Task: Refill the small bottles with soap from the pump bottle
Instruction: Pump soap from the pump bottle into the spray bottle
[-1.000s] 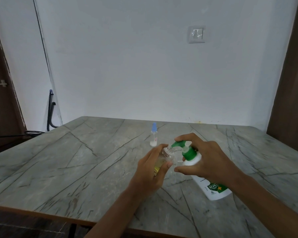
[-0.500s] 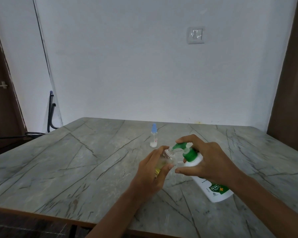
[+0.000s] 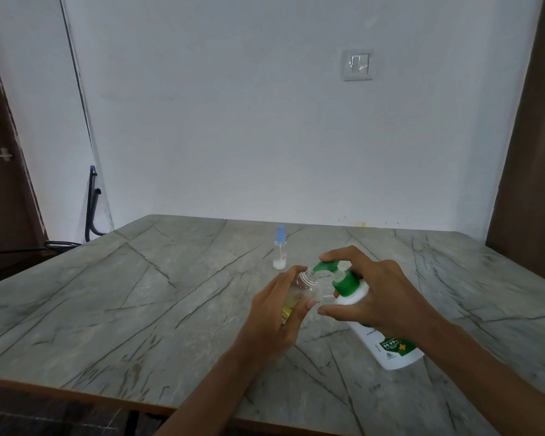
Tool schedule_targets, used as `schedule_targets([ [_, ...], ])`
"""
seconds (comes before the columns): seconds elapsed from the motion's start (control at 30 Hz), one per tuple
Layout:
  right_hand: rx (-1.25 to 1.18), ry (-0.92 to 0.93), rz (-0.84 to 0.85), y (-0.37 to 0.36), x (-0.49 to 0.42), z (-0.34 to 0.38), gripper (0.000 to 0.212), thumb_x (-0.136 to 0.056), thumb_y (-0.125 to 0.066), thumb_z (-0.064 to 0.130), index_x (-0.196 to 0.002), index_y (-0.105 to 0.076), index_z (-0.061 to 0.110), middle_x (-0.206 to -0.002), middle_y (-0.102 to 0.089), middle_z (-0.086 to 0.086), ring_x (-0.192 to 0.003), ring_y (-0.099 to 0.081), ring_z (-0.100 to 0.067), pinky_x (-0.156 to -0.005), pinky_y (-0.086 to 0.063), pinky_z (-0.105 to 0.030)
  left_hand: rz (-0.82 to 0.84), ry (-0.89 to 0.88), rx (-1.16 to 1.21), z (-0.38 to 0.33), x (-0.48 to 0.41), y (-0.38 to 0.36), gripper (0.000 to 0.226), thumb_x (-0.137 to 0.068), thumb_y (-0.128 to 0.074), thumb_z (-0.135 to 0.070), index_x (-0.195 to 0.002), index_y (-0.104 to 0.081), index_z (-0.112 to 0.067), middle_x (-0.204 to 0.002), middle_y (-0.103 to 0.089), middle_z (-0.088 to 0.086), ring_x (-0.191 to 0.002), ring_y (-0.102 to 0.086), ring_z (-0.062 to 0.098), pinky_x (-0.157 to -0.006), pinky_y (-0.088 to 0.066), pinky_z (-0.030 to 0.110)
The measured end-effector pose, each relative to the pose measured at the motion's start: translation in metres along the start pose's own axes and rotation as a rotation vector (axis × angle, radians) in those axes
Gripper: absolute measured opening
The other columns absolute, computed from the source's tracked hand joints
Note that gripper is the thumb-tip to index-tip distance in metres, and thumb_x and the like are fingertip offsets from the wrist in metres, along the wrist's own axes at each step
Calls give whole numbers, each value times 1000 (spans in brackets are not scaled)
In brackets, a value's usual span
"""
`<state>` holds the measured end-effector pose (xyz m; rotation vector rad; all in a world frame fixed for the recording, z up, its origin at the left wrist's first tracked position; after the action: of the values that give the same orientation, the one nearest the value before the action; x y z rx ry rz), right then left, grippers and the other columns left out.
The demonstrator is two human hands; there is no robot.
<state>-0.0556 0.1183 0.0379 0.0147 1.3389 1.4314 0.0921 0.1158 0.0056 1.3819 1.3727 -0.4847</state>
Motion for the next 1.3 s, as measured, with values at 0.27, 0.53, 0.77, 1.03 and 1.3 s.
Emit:
schedule_targets([
  [0.27, -76, 22, -56, 7, 2, 5, 57, -59, -81, 59, -109, -56, 46, -89, -72, 19, -74, -70, -2, -60, -58, -22, 62, 11, 2, 3, 2, -6, 40, -96, -51, -38, -131, -44, -20, -114, -56, -9, -101, -55, -10, -82, -44, 5],
  [0.53, 33, 20, 7, 0, 1, 3, 69, -63, -78, 66, -120, -42, 56, -91, -72, 11, -74, -68, -5, -65, -56, -24, -3, -3, 4, -1, -1, 1, 41, -96, -48, -40, -129, -43, -17, -115, -54, -9, -105, -49, -18, -85, -41, 3],
  [0.77, 54, 22, 4, 0, 0, 2, 72, -63, -80, 63, -123, -41, 52, -88, -71, 13, -75, -67, -5, -66, -54, -21, 4, 18, 16, 3, -1, -2, 38, -94, -55, -31, -130, -44, -21, -112, -56, -11, -100, -54, -12, -82, -43, 4],
  [1.03, -7, -9, -13, 2, 0, -1, 71, -59, -81, 64, -119, -46, 54, -85, -73, 9, -70, -68, -7, -61, -58, -27, 0, 1, 17, 2, -1, -1, 41, -93, -55, -28, -132, -42, -20, -114, -55, -8, -102, -53, -14, -82, -44, 5],
  [1.3, -70, 40, -71, 7, 1, 6, 59, -61, -84, 54, -112, -59, 41, -87, -69, 27, -70, -70, -1, -56, -58, -23, 66, 16, 1, 5, 2, -6, 40, -95, -53, -33, -129, -48, -13, -113, -56, -9, -98, -55, -8, -80, -44, 5],
])
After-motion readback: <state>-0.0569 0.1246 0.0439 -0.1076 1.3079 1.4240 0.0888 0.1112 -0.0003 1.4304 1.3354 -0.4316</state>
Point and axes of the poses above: each hand's wrist, its own x-axis away from the middle knuckle, its own y-axis out of the back of the hand, z = x × y, the point moved 9 cm from there along -x, towards the middle knuckle
